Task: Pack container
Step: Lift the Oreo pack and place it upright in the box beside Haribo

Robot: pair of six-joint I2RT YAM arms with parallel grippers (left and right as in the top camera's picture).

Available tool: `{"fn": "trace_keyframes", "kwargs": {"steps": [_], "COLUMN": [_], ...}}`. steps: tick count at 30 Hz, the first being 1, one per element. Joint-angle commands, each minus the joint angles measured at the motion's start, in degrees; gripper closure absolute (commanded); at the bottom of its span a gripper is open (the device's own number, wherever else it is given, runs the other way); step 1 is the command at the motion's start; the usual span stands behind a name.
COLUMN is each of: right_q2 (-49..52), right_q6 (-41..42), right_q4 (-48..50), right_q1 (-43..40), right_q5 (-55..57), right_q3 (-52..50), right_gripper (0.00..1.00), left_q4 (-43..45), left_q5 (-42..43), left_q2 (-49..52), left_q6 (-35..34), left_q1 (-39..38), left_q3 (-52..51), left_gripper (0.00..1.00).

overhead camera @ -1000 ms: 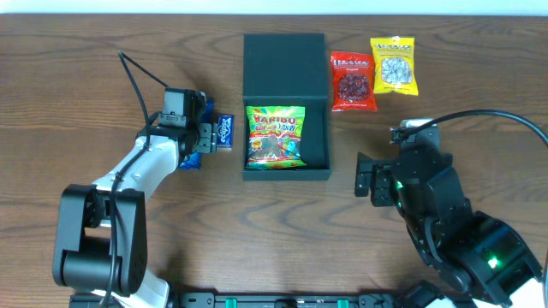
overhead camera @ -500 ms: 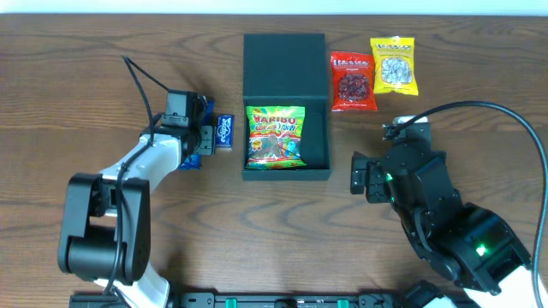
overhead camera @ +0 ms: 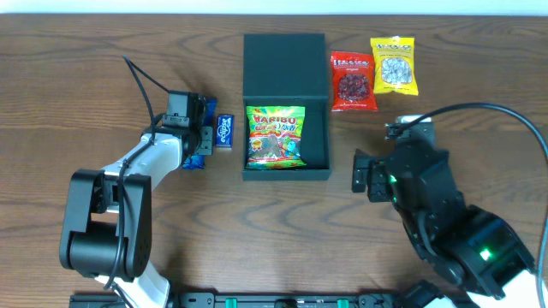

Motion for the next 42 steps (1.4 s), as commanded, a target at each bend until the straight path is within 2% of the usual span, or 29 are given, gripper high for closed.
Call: {"fn": "trace_keyframes", "kwargs": {"steps": [1, 5, 15, 21, 23, 27, 33, 38, 42], "right_q2": [-3.45, -8.2, -15.87, -16.37, -16.39, -16.39, -16.39, -16.39, -16.39], "right_q6": [-3.21, -7.06, -7.06, -6.97, -6.82, -6.4, -6.38, -6.38, -6.38], "right_q4": [1.29, 3.17, 3.43, 3.19, 3.21, 3.21, 3.15, 2.99, 2.32], "right_q1": [-0.48, -0.48, -0.46, -0.46, -0.46, -0.46, -0.46, -0.46, -0.46], "right_q5": [1.62, 2.21, 5.42, 1.92, 1.46, -0.24, -3.06, -4.87, -4.87], "right_q3": [2.34, 2.82, 2.84, 2.84, 2.84, 2.84, 2.84, 2.84, 2.84], "right_gripper": [0.01, 0.01, 0.01, 0.01, 0.01, 0.01, 0.01, 0.01, 0.01], "left_q4": [-0.5, -1.77, -5.6, -6.86, -6.71, -5.01, 3.58, 10.86, 16.06], "left_q5": [-1.05, -1.05, 0.9, 2.45, 2.43, 2.21, 1.81, 1.4, 3.58], "left_q2": [0.09, -3.65, -22.67, -30.42, -30.49, -29.53, -25.05, -18.4, -13.88], "left_q6": [-2.69, -3.58, -6.4, -12.04, -13.79, -21.79, -29.55, -41.22, -45.9], "left_q1": [0.09, 0.09, -0.96, -8.57, -11.89, -18.91, -27.02, -29.53, -30.05], "left_q3": [0.79, 0.9, 0.9, 0.9, 0.9, 0.9, 0.87, 0.87, 0.87], "left_gripper": [0.71, 0.72, 0.75, 0.78, 0.78, 0.77, 0.77, 0.76, 0.77]}}
